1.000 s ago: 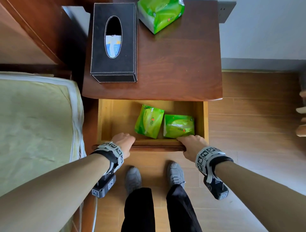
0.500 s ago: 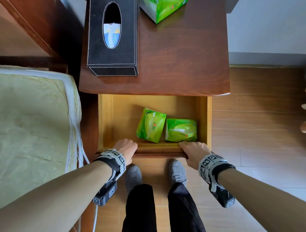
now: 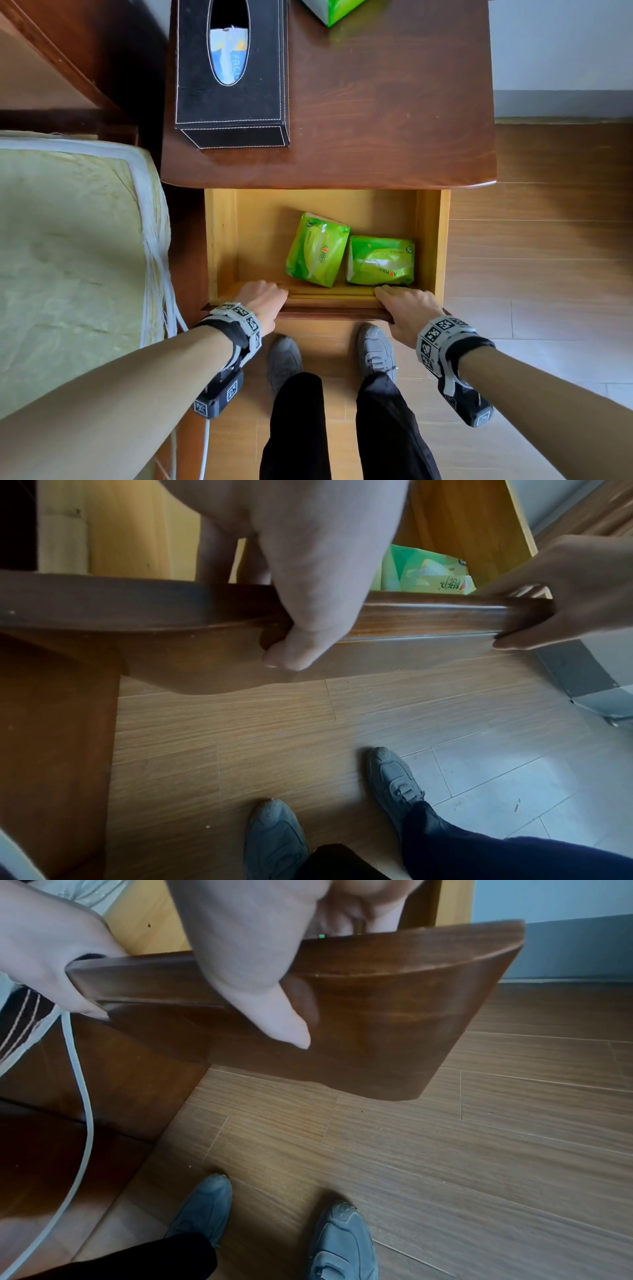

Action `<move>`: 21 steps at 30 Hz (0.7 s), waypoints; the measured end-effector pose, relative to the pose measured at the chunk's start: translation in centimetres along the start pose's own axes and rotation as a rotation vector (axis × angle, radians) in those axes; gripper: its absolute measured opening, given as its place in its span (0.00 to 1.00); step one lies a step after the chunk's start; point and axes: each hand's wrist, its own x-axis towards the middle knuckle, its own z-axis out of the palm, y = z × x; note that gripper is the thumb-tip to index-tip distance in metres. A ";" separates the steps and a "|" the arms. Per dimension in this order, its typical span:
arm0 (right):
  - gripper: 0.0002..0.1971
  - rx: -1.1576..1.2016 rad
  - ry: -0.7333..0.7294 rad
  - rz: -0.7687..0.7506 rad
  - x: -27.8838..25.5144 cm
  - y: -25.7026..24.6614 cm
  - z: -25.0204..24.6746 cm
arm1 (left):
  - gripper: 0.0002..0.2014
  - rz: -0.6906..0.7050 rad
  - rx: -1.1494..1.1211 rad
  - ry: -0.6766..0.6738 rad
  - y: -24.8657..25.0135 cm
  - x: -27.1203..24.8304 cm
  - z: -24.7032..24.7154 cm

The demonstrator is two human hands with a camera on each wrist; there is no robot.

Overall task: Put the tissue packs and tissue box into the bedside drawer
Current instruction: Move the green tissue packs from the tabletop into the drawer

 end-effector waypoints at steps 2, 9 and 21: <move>0.23 0.016 0.005 0.006 -0.1 -0.2 -0.2 | 0.13 -0.004 0.004 -0.011 -0.3 -0.1 -0.2; 0.26 0.050 0.012 0.024 0.2 -0.2 0.2 | 0.19 -0.020 0.009 0.012 0.1 0.4 0.3; 0.30 0.469 0.007 0.064 0.4 -0.4 -2.2 | 0.49 0.098 -0.190 -0.261 -1.5 2.4 -2.3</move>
